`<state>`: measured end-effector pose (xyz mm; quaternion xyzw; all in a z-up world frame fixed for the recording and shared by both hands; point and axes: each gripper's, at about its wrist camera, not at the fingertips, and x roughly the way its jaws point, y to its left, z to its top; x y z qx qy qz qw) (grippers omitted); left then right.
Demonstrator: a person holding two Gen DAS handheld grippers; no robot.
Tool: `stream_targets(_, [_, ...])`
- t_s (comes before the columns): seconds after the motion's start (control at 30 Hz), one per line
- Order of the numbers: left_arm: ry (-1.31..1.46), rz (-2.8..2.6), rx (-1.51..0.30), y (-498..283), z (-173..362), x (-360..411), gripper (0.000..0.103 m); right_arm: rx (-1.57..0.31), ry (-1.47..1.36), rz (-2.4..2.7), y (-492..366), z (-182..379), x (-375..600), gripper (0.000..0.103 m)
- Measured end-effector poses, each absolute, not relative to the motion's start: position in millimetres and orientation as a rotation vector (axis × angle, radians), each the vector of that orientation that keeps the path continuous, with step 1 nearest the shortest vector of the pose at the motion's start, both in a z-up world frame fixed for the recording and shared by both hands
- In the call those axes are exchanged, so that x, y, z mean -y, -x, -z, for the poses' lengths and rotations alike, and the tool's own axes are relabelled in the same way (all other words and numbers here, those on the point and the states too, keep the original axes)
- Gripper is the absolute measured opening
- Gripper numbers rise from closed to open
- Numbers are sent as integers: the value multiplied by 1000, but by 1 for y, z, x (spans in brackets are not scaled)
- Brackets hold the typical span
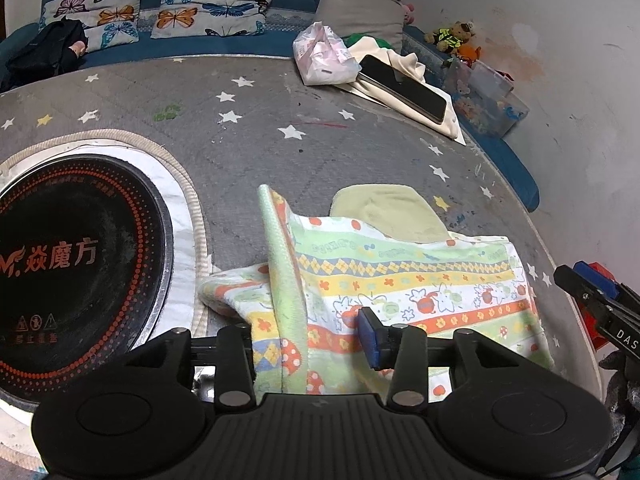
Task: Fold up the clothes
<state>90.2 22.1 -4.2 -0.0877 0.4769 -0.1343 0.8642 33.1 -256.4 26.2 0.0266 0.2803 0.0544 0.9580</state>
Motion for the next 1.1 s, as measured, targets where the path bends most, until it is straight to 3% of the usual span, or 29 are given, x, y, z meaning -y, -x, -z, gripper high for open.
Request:
stream_targets(0.13, [178, 278, -997, -89, 3, -23, 46, -565, -49, -104, -32, -27, 254, 80])
stream_targets(0.6, [167, 248, -972, -84, -4, -34, 55, -552, -38, -94, -30, -30, 246, 97])
stream_targets(1.1, [164, 250, -954, -78, -11, -37, 60, -529, -32, -78, -27, -37, 242, 103])
